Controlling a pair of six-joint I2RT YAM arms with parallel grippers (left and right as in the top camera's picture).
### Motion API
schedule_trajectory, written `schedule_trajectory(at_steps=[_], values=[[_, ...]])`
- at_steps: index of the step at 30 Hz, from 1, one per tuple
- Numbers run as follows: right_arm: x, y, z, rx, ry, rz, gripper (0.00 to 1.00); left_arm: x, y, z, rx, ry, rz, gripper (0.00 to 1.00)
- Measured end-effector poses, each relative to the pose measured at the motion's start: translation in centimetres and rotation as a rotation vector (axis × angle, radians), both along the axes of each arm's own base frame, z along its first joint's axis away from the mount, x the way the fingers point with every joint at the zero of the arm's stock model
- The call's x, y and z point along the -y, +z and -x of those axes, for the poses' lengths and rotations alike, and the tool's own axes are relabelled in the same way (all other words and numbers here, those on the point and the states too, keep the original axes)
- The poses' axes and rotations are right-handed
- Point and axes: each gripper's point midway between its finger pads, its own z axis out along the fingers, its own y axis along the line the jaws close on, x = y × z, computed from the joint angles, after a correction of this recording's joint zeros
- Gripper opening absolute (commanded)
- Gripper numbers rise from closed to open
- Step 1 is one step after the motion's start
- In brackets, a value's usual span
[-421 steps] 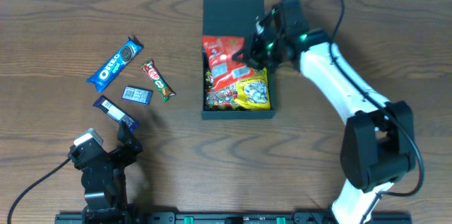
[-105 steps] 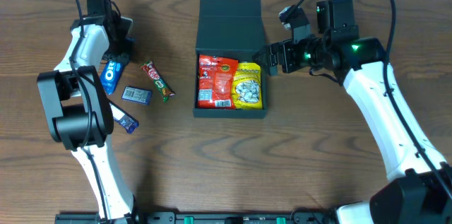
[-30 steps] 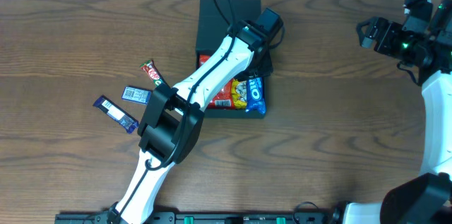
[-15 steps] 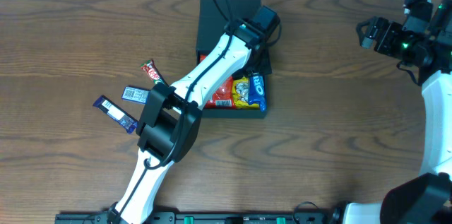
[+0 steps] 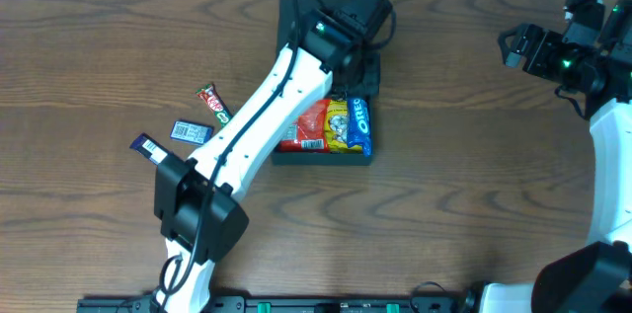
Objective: Pack container
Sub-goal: 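Press the Oreo pack down and release it with the left gripper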
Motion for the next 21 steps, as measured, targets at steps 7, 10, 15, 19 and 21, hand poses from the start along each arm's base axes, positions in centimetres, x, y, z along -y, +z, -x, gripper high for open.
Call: schedule_trajectory(at_steps=[7, 10, 15, 19, 21], values=[[0.0, -0.1, 0.1, -0.005, 0.000, -0.002, 0.99, 1.6, -4.4, 3.2, -0.099, -0.151, -0.113, 0.06], [0.0, -0.1, 0.1, -0.007, 0.000, -0.002, 0.99, 1.6, -5.9, 3.7, -0.149, -0.172, -0.128, 0.06], [0.0, -0.1, 0.1, -0.008, 0.000, -0.003, 0.99, 1.3, -7.0, 4.1, -0.181, -0.197, -0.141, 0.06], [-0.1, -0.2, 0.2, -0.010, 0.000, -0.003, 0.99, 0.9, -8.1, 4.9, -0.216, -0.213, -0.158, 0.06], [-0.1, -0.2, 0.2, -0.010, 0.000, -0.003, 0.99, 0.5, -8.7, 5.4, -0.237, -0.216, -0.170, 0.06]])
